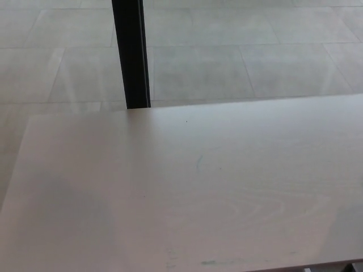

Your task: The robot uses its right hand to hold the eraser kept in the middle of the desk and use it to wipe the desk by swiping its surface twice

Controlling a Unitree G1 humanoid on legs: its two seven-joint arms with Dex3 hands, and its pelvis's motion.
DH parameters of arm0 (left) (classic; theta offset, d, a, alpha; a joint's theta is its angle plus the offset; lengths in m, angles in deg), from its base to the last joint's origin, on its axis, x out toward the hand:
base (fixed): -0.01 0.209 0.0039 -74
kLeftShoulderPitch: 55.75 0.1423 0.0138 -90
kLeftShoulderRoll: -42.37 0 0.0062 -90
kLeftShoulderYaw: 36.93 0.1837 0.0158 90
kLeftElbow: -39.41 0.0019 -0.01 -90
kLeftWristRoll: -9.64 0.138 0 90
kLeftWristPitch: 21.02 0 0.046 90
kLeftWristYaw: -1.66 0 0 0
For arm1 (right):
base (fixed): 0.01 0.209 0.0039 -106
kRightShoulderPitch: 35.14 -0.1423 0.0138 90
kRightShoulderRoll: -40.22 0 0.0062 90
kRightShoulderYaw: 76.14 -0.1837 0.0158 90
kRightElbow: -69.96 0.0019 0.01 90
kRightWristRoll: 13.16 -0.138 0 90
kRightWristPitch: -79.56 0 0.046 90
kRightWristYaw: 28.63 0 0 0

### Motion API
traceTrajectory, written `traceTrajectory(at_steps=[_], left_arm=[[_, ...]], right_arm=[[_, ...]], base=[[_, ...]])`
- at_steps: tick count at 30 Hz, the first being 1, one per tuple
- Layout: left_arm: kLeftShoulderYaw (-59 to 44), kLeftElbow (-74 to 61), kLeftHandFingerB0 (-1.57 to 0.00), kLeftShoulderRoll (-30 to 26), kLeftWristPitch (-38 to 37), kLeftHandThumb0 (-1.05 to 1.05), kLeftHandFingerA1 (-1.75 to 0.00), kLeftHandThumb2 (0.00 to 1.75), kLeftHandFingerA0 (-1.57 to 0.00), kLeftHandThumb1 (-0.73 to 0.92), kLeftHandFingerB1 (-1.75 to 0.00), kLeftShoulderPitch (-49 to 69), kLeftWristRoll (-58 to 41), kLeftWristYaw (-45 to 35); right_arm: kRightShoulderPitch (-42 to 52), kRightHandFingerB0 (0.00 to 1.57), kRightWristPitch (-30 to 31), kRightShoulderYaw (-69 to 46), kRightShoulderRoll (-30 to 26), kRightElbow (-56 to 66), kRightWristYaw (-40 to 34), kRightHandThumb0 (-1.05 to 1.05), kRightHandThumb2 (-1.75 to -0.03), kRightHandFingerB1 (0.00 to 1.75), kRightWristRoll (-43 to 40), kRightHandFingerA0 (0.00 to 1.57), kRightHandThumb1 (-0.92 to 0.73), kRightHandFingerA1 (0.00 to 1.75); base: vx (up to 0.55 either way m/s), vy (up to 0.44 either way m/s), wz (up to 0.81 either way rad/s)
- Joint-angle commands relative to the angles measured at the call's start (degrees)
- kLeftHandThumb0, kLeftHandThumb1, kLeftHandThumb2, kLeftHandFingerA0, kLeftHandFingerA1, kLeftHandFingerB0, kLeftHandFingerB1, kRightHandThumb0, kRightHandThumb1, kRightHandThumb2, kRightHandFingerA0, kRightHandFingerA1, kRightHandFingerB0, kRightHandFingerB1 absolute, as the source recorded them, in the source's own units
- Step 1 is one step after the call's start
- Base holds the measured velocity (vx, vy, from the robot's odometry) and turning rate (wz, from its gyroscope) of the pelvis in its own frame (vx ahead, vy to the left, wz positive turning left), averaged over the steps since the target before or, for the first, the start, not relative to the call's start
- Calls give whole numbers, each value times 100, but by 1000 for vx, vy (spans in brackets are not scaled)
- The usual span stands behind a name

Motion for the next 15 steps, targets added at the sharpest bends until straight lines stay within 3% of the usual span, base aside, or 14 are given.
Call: traceTrajectory(at_steps=[1,3,6,7,10,11,13,14,15], left_arm=[[-13,66,-15,-104,-199,-69,-93,72,-39,90,-61,11,-19,9],[-4,46,-17,-95,-176,-69,-92,73,-38,91,-63,0,2,88],[29,32,-25,-97,-169,-69,-92,73,-37,91,-67,2,20,73],[21,64,-27,-87,-211,-69,-88,73,-36,90,-66,-22,-3,51],[-51,53,-28,-66,-193,-69,-88,73,-33,90,-67,-23,-102,3],[-28,64,-26,-76,-193,-70,-87,73,-32,91,-66,-21,-81,-17],[-4,-4,-26,-21,-168,-69,-89,71,-35,92,-65,-33,-61,63],[-64,-6,-26,-21,-139,-70,-91,69,-36,92,-66,-55,-141,12],[-67,-7,-26,-20,-138,-70,-91,69,-36,92,-66,-55,-139,12]], right_arm=[[-73,78,-70,-274,-98,-189,-271,-32,-96,137,-455,89,-66,170],[-112,81,-28,-300,-6,-218,-170,-33,-95,145,-543,90,-61,172],[-125,84,-108,-247,110,-232,-163,-33,-103,136,-562,87,-57,165],[-147,78,-89,-282,232,-188,-86,-32,-103,145,-670,85,-54,168],[-1,73,-220,-10,622,-100,-22,-28,-98,148,-536,81,-59,172],[87,74,-395,114,731,-105,86,-26,-104,155,-471,85,-57,175],[294,71,-468,568,816,-94,83,-30,-99,145,-129,80,-60,169],[364,75,-501,800,946,-84,71,-27,-100,158,-25,84,-55,175],[377,75,-509,860,935,-76,56,-27,-100,158,-69,84,-55,175]], base=[[0,0,0],[0,0,0],[0,0,0],[0,0,0],[0,0,0],[0,0,0],[0,0,0],[0,0,0],[0,0,0]])
